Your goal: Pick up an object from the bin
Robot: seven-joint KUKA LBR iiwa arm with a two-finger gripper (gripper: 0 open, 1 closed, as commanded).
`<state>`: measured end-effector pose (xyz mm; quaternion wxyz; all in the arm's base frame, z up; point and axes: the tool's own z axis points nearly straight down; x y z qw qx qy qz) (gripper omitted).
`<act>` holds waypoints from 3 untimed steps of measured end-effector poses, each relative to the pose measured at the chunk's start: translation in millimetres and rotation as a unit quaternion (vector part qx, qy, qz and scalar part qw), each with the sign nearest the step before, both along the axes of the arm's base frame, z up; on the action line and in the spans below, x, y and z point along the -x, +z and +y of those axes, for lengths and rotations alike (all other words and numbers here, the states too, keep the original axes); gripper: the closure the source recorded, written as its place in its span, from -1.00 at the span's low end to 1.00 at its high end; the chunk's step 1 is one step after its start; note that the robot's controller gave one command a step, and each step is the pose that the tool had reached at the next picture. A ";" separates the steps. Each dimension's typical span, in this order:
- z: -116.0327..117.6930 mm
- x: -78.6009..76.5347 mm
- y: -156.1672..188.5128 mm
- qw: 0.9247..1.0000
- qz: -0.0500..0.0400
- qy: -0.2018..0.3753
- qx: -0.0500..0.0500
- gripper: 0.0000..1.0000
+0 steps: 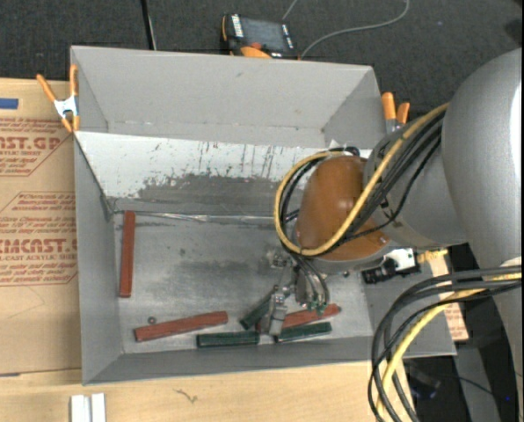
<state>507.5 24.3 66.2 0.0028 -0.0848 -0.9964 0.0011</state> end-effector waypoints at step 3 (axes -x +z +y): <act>50.9 -9.3 149.6 1.000 -0.004 0.020 -0.001 -1.00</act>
Offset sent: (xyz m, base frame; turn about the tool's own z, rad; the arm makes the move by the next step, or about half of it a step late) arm 0.0000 0.0000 0.0000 0.0000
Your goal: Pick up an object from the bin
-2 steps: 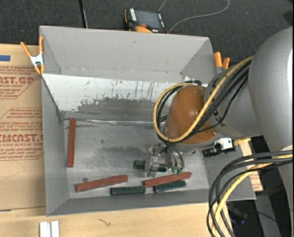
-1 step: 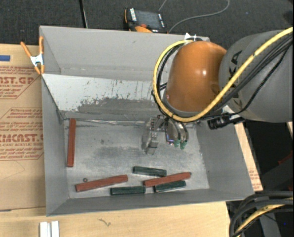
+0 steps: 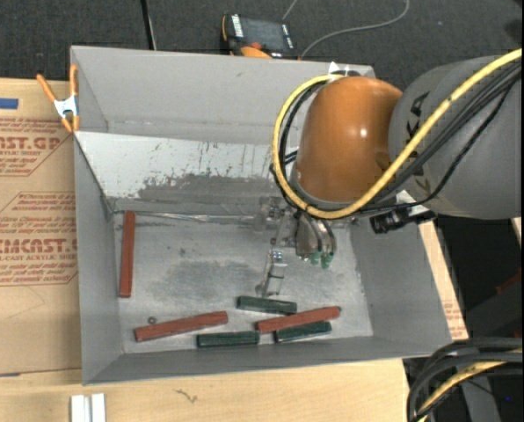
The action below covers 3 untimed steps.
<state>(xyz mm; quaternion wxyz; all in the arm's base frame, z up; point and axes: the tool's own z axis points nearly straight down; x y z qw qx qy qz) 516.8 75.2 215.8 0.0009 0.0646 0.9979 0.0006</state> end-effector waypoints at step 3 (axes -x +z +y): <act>-37.9 30.2 -145.3 0.935 -0.003 0.354 0.001 -1.00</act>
Offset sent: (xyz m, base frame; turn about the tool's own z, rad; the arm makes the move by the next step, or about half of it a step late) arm -0.0303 -0.0079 -0.1410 -0.2288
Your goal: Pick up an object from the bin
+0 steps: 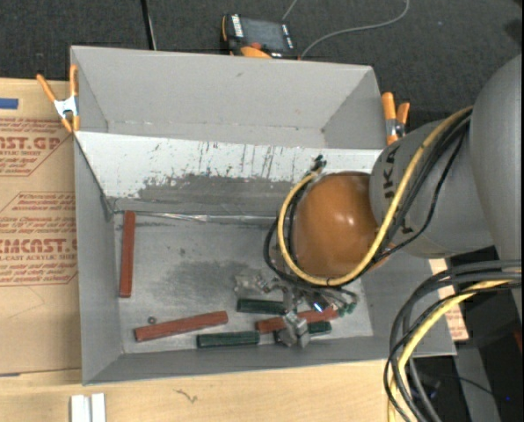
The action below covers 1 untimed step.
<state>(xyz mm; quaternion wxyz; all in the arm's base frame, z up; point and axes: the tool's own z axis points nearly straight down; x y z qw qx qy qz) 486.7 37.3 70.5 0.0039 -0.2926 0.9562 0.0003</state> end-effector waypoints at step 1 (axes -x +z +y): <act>-0.1 0.4 1.8 1.000 0.005 -0.001 0.001 1.00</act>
Offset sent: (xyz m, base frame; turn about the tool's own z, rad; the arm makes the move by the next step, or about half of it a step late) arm 0.0000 0.0000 0.0000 0.0000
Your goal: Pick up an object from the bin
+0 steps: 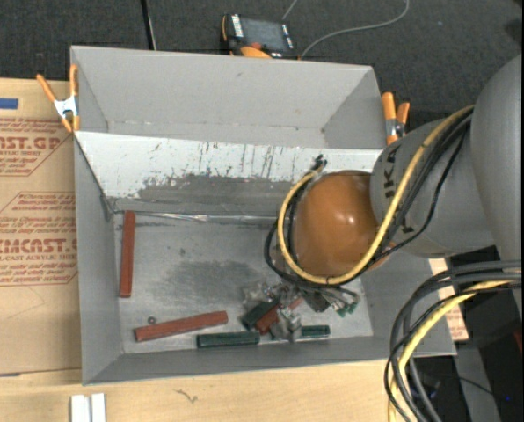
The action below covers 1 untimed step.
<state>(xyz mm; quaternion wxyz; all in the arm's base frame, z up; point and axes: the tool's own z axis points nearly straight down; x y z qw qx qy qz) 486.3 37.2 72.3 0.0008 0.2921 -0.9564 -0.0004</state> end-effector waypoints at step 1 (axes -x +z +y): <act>71.1 -40.9 130.3 1.000 -0.006 -0.013 -0.002 1.00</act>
Offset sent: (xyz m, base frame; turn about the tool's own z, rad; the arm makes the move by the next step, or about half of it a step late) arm 0.0385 0.0676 0.1259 0.0283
